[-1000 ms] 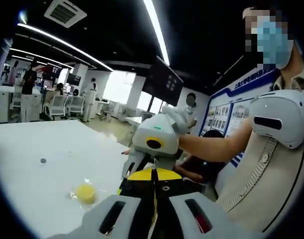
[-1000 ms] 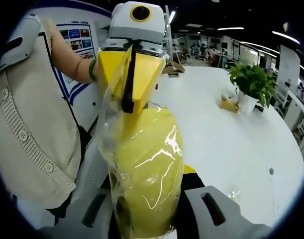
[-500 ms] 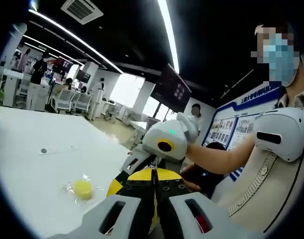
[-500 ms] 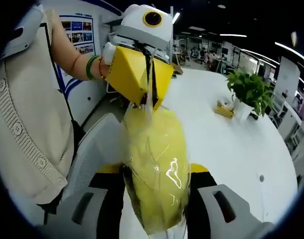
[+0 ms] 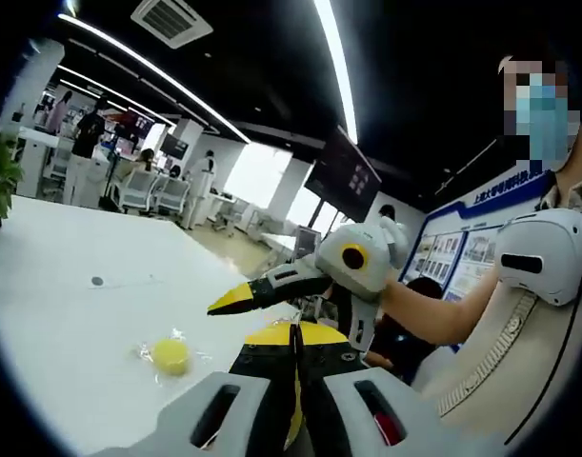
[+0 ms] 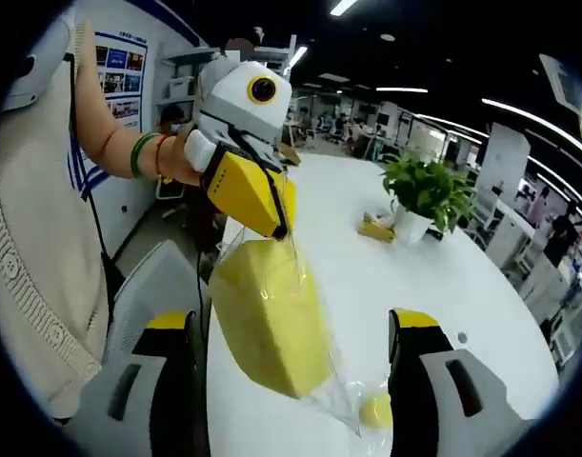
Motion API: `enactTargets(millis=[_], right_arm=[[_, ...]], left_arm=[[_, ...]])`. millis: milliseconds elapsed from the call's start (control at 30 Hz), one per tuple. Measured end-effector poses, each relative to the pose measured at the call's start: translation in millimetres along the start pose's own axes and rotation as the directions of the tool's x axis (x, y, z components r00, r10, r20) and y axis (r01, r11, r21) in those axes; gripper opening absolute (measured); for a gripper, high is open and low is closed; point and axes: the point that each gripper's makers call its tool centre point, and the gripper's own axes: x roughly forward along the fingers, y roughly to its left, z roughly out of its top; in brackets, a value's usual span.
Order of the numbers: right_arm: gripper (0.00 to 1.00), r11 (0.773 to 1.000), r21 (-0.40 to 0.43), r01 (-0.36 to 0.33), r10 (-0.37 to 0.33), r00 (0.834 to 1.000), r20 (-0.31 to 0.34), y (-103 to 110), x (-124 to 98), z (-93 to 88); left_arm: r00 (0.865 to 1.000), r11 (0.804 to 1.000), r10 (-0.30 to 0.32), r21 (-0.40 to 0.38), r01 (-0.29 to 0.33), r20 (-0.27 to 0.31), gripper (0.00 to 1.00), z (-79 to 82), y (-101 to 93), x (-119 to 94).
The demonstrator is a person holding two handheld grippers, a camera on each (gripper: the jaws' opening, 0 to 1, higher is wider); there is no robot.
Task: Compare the silicone blocks by pressing each to a similar depth, holding the contact briefly, and releasing to observe deformation and rebound differences across the visible hardness samples.
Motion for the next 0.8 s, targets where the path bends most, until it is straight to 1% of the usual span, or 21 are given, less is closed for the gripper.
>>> enactTargets(millis=[67,100,133,200,267,300,333,367,400,433,467,500,567,600,633,667,700,733,767,800], right_arm=[[0.85,0.998,0.024,0.052,-0.053,0.998,0.025,-5,-7,-1.9],[0.85,0.994,0.046,0.095,-0.096,0.995,0.037,-9,-13,-5.2],[0.85,0.990,0.074,0.122,-0.126,0.991,0.049,-9,-19,-8.7],[0.86,0.979,0.108,0.171,-0.177,0.983,0.049,-12,-27,-17.0],[0.85,0.961,0.145,0.234,-0.242,0.969,0.045,-17,-37,-29.1],[0.83,0.937,0.145,0.318,-0.326,0.945,0.036,-25,-47,-37.0],[0.81,0.919,0.111,0.378,-0.381,0.924,0.015,-30,-55,-44.5],[0.80,0.901,0.105,0.421,-0.424,0.906,0.006,-29,-63,-51.6],[0.80,0.887,0.133,0.441,-0.447,0.894,0.013,-29,-69,-54.9],[0.80,0.882,0.151,0.447,-0.454,0.891,0.016,-28,-71,-56.5],[0.81,0.869,0.185,0.460,-0.471,0.882,0.021,-26,-76,-59.9],[0.81,0.839,0.265,0.475,-0.503,0.863,0.044,-24,-87,-64.0],[0.84,0.817,0.326,0.476,-0.517,0.854,0.049,-21,-94,-70.2],[0.85,0.807,0.357,0.471,-0.523,0.850,0.059,-19,-99,-74.0],[0.86,0.808,0.369,0.460,-0.515,0.855,0.062,-17,-99,-76.0],[0.86,0.804,0.432,0.408,-0.472,0.881,0.045,-8,-97,-85.0],[0.85,0.787,0.460,0.410,-0.469,0.883,0.016,-6,-99,-95.0],[0.85,0.794,0.432,0.428,-0.480,0.877,0.013,-7,-102,-100.6],[0.86,0.790,0.437,0.430,-0.474,0.880,-0.007,-5,-104,-106.2],[0.86,0.782,0.449,0.432,-0.472,0.881,-0.026,-3,-105,-110.7]], left_arm=[[1.000,1.000,0.014,-0.007,-0.014,0.000,0.00,-3.0,6.2,-2],[1.000,0.999,0.031,-0.009,-0.031,0.001,0.00,-4.4,12.4,-3],[0.999,0.999,0.040,-0.010,-0.040,0.000,0.00,-5.6,16.4,-4],[0.998,0.998,0.057,-0.021,-0.057,0.002,0.00,-7.1,25.8,-8],[0.996,0.996,0.092,-0.021,-0.092,0.008,0.00,-7.0,37.3,-11],[0.994,0.994,0.104,-0.026,-0.104,0.013,0.00,-5.8,43.9,-13],[0.992,0.992,0.122,-0.023,-0.122,0.024,0.00,-3.6,49.9,-15],[0.992,0.992,0.127,-0.017,-0.126,0.027,0.00,-2.4,53.4,-16],[0.991,0.991,0.131,-0.017,-0.130,0.026,0.00,-1.7,57.1,-18],[0.988,0.988,0.154,-0.008,-0.154,0.032,0.00,0.1,65.6,-20],[0.986,0.987,0.162,-0.004,-0.162,0.034,0.00,0.5,68.6,-20],[0.985,0.985,0.170,-0.004,-0.170,0.034,0.00,0.2,75.5,-21],[0.980,0.981,0.196,-0.025,-0.195,0.040,0.00,-0.2,90.7,-22],[0.979,0.980,0.198,-0.035,-0.197,0.037,0.00,-1.9,98.9,-22],[0.978,0.978,0.205,-0.041,-0.203,0.036,0.00,-2.6,102.6,-22],[0.972,0.972,0.231,-0.049,-0.229,0.036,0.00,-4.9,115.9,-22],[0.973,0.972,0.230,-0.051,-0.229,0.032,0.00,-6.8,120.3,-21],[0.968,0.967,0.247,-0.069,-0.244,0.032,0.00,-9.5,129.7,-21],[0.966,0.965,0.255,-0.068,-0.252,0.034,0.00,-11.5,135.8,-20],[0.962,0.961,0.269,-0.072,-0.266,0.036,0.00,-15.0,145.8,-19]])
